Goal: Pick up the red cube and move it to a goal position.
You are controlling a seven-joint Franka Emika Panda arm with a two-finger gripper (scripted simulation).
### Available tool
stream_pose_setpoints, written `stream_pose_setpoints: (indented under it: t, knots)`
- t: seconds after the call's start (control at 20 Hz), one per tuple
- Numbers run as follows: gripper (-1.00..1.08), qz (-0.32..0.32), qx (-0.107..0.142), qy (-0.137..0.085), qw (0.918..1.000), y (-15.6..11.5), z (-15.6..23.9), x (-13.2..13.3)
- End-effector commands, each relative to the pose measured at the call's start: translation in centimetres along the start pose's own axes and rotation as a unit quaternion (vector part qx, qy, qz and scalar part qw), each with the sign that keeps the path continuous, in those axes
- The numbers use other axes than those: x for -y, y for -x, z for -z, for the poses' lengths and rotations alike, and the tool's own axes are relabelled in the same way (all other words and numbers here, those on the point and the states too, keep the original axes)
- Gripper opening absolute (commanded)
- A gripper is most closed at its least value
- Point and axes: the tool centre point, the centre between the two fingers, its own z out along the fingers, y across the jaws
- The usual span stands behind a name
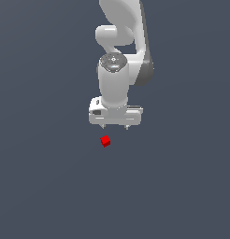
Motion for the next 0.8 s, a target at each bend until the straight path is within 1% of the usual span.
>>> stream_pose_setpoints:
  t: [0.0, 0.4, 0.75]
  knots:
    - [1.00, 0.000, 0.000, 0.000, 1.0000, 0.0, 0.0, 0.0]
    - [1.00, 0.020, 0.000, 0.000, 0.9998, 0.2, -1.1, -0.3]
    - [1.00, 0.070, 0.002, 0.001, 0.9975, 0.8, -4.0, -1.3]
